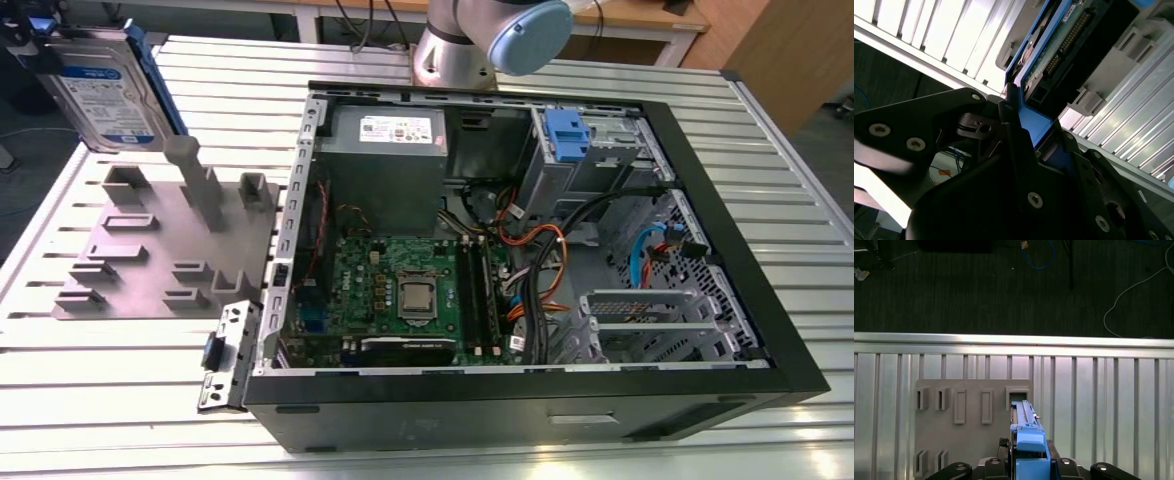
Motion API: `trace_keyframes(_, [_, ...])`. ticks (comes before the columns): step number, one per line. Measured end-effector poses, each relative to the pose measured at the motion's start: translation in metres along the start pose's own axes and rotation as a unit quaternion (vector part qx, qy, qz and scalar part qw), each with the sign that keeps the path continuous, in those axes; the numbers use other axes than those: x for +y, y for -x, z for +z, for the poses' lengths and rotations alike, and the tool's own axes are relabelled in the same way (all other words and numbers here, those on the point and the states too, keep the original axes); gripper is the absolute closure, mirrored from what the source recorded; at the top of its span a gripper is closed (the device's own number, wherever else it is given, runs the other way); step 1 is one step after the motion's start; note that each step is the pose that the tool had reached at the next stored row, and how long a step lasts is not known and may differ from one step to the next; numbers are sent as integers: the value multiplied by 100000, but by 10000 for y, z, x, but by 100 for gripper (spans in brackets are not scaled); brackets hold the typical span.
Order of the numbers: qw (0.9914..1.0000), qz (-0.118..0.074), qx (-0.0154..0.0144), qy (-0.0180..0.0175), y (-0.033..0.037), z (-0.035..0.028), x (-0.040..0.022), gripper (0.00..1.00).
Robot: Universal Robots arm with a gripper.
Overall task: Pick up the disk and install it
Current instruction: 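Pick up the disk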
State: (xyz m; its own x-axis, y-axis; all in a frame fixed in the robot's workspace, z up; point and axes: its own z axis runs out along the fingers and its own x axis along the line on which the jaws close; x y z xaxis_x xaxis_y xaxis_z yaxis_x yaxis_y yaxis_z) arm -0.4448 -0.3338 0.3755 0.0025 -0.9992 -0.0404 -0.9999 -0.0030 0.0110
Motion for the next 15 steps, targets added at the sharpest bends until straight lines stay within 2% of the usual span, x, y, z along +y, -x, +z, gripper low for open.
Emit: trace_keyframes(15, [100000,1,3,8,2,-40,0,64])
